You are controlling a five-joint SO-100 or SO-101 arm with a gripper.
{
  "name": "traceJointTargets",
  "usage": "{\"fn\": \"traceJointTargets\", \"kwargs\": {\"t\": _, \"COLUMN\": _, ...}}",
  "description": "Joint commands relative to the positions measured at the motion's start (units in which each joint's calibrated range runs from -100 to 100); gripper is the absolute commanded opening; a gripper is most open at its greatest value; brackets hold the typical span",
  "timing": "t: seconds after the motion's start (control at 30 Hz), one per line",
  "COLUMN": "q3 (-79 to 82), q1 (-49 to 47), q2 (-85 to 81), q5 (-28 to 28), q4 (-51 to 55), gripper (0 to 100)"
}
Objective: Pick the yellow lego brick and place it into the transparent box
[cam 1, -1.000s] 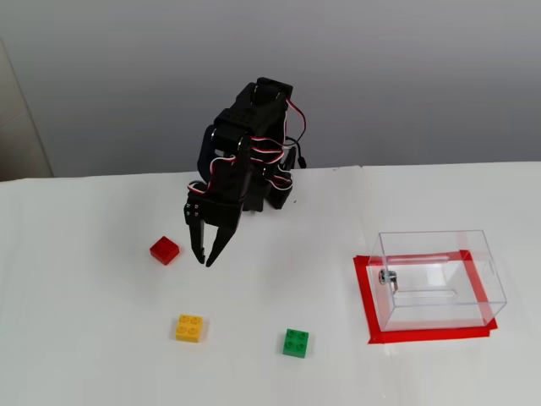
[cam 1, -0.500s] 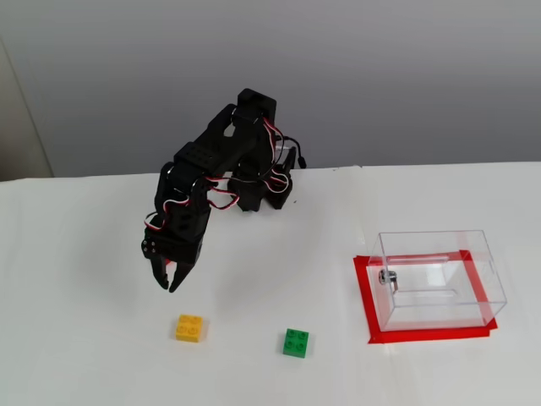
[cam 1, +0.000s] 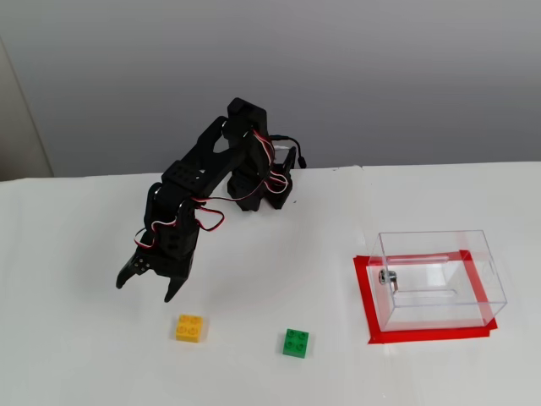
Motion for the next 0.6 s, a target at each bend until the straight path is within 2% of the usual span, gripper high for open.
{"fn": "traceJointTargets", "kwargs": {"t": 0.0, "q3": -4.37, "q1": -0.93, "q2": 0.45, "q5": -0.20, "q4": -0.61, "gripper": 39}}
{"fn": "traceJointTargets", "kwargs": {"t": 0.57, "q3": -5.00, "q1": -9.36, "q2": 5.45, "q5": -0.25, "q4": 0.17, "gripper": 42}}
